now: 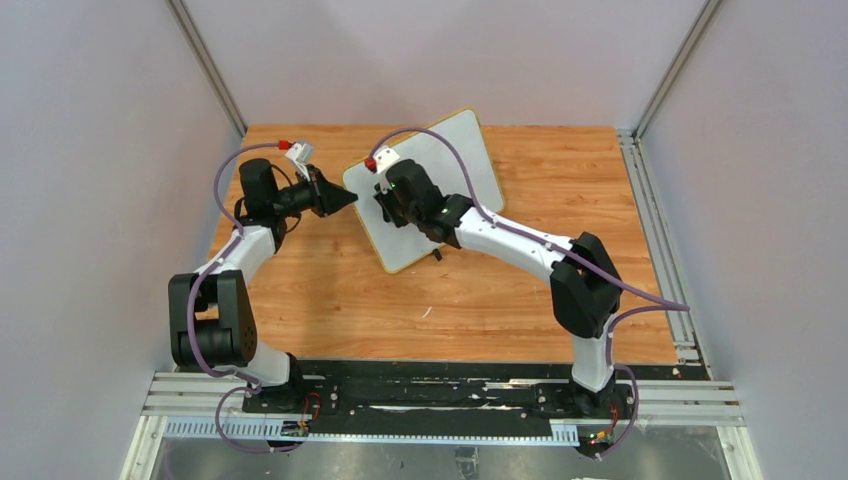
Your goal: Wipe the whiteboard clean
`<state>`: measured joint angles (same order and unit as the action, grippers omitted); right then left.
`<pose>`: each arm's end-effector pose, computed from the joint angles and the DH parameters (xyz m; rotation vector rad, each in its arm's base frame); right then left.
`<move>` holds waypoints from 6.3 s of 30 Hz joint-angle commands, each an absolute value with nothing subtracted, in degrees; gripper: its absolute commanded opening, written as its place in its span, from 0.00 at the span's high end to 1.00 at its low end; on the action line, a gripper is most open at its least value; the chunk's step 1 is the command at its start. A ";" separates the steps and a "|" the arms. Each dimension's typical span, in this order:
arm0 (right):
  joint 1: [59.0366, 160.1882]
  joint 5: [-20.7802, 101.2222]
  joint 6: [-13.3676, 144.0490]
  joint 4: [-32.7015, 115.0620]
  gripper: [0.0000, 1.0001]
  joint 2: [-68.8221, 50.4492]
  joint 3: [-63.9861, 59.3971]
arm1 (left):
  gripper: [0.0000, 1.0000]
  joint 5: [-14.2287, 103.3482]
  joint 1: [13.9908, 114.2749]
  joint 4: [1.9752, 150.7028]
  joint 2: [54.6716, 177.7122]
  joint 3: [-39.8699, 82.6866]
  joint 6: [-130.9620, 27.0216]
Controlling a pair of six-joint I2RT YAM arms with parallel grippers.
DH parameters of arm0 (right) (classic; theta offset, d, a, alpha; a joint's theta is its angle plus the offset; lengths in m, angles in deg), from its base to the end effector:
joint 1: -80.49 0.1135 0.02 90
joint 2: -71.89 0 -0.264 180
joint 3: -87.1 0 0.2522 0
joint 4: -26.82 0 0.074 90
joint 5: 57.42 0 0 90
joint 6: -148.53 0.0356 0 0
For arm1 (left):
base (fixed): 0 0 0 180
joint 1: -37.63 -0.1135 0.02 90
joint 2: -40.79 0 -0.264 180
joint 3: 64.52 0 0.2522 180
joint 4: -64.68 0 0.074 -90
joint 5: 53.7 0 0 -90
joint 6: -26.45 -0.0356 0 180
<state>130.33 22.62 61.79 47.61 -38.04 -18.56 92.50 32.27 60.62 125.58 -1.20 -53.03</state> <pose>0.3016 0.3478 0.2967 -0.6968 1.9023 0.4177 0.3216 0.0005 0.2560 0.4294 1.7925 -0.9721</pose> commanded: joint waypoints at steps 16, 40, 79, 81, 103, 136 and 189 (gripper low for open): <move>127.51 19.21 59.81 47.72 0.99 -42.41 -21.45 | 1.00 90.79 32.53 61.54 124.19 -0.57 -58.70; 126.96 21.77 60.22 49.98 0.99 -43.99 -26.99 | 1.00 90.53 32.45 61.74 124.53 -0.22 -58.63; 121.90 18.91 59.40 48.67 0.99 -39.24 -20.64 | 1.00 90.75 32.46 61.75 124.61 -0.22 -58.62; 121.77 18.99 59.66 48.35 0.99 -38.72 -19.89 | 1.00 90.70 32.51 61.74 124.71 -0.14 -58.63; 133.25 20.77 64.48 44.98 0.99 -39.95 -16.85 | 1.00 90.70 32.51 61.74 124.81 0.11 -58.54; 123.34 21.96 63.53 45.19 0.99 -35.38 -13.43 | 1.00 90.61 32.49 62.10 124.71 -0.05 -58.72; 132.34 23.68 64.09 48.04 0.99 -46.30 -25.95 | 1.00 90.70 32.46 62.18 124.45 -0.05 -58.70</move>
